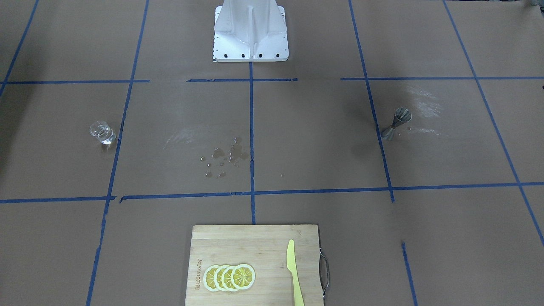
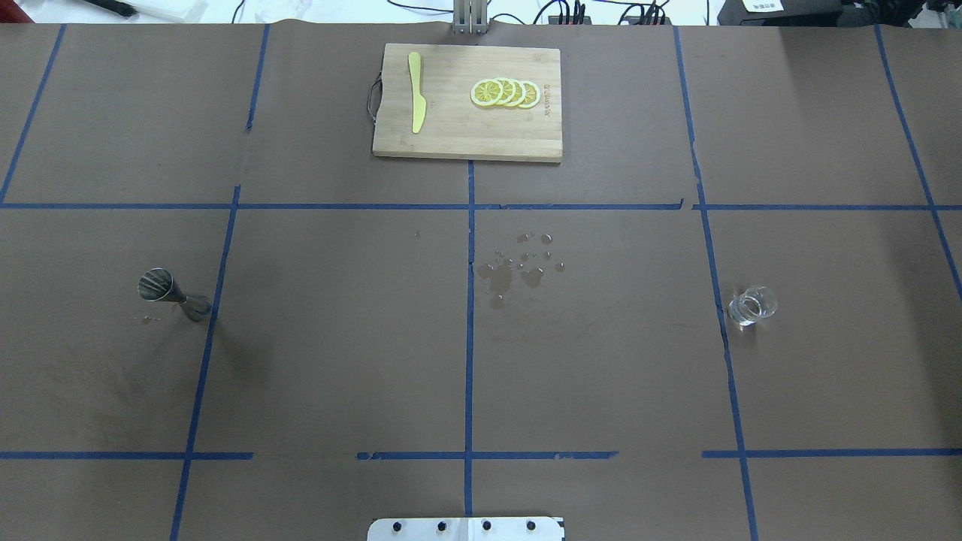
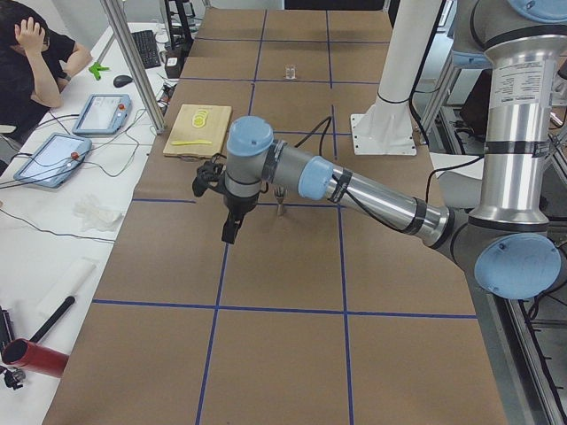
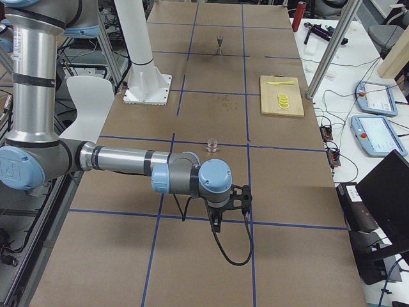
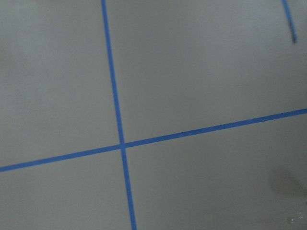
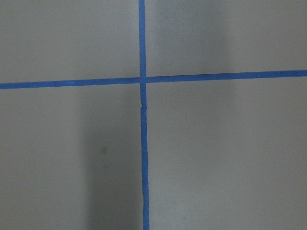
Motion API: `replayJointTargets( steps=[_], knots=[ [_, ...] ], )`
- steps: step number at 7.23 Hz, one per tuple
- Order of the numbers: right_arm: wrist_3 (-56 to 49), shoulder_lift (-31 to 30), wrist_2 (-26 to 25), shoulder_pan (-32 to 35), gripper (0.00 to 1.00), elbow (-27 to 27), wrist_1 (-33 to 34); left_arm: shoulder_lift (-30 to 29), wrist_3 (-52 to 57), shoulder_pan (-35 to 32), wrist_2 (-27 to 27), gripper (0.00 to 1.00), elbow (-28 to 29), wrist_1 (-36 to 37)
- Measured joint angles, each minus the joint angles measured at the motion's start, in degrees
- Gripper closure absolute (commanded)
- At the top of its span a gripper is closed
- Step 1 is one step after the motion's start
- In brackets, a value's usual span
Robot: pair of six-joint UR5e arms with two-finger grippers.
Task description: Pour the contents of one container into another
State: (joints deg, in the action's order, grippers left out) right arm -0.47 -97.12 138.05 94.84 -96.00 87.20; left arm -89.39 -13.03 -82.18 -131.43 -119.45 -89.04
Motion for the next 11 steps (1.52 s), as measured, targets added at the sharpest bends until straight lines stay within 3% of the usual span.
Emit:
replayJointTargets(
  steps=[2,3,5,7,9,11],
  knots=[
    [1.41,1.14,0.60,-0.07,0.00,-1.63,0.55,0.36,-16.10,8.97,2.88,0.05,-8.52,-0.25],
    [3.67,1.15,1.89,-0.09,0.00,-2.09,0.57,1.17,-25.37,15.24,7.21,0.07,-12.10,-1.47],
    [6.94,1.13,4.12,-0.43,0.00,-4.01,0.39,8.81,-42.51,28.09,17.63,0.01,-16.09,-13.51],
    [18.26,1.24,4.74,-5.54,0.00,-11.36,0.41,17.57,-52.09,36.53,26.22,0.01,-16.57,-27.15],
    [34.51,1.56,-1.39,-15.36,0.00,-20.16,0.27,19.85,-64.42,48.82,39.31,0.01,-16.60,-29.98],
    [43.88,1.80,-7.76,-23.51,0.00,-26.22,0.25,21.61,-75.64,61.17,52.96,0.01,-16.28,-28.46]
  ],
)
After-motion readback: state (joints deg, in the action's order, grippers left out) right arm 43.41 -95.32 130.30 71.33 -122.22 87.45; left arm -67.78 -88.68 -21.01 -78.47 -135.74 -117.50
